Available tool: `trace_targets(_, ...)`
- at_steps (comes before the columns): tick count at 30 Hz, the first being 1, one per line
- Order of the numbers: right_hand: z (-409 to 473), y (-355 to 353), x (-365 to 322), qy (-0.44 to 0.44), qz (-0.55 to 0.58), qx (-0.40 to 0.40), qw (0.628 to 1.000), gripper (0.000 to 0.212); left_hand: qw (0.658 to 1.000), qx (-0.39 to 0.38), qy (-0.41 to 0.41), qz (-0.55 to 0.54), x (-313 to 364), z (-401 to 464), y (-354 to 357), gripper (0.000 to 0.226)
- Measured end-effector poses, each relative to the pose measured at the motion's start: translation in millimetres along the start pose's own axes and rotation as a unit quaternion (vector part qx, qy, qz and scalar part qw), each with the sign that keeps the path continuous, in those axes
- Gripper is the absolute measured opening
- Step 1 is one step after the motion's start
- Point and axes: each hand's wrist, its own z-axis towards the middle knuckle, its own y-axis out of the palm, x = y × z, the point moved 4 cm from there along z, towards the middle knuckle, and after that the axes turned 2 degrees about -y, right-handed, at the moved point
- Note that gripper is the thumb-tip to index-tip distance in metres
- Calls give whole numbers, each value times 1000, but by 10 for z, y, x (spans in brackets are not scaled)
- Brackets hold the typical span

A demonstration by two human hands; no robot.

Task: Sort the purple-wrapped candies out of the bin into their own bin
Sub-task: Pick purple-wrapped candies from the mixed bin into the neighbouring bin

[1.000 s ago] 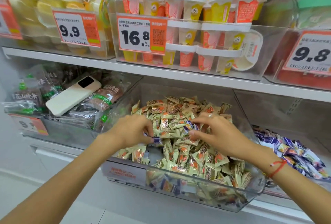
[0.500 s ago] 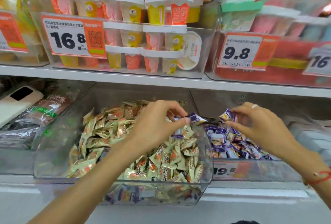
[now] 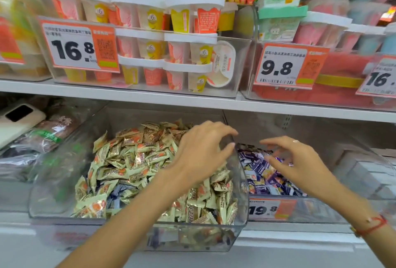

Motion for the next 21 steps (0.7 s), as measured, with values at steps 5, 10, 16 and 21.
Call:
trace_targets(5, 126, 298, -860, -115, 52, -16, 992, 24, 973, 152, -96, 142, -887, -857, -811, 20)
trace_targets(10, 529, 925, -1654, -204, -19, -127, 971, 31, 924, 149, -251, 246, -1607, -1491, -1111, 39)
trace_targets(16, 944, 1833, -2446, -376, -71, -208, 900, 30, 923, 141, -303, 190, -1735, -1682, -1098, 47)
trace_targets(21, 846, 2255, -2783, -434, -73, -301, 846, 50, 918, 173, -335, 127, -1775, -1725, -1054, 43)
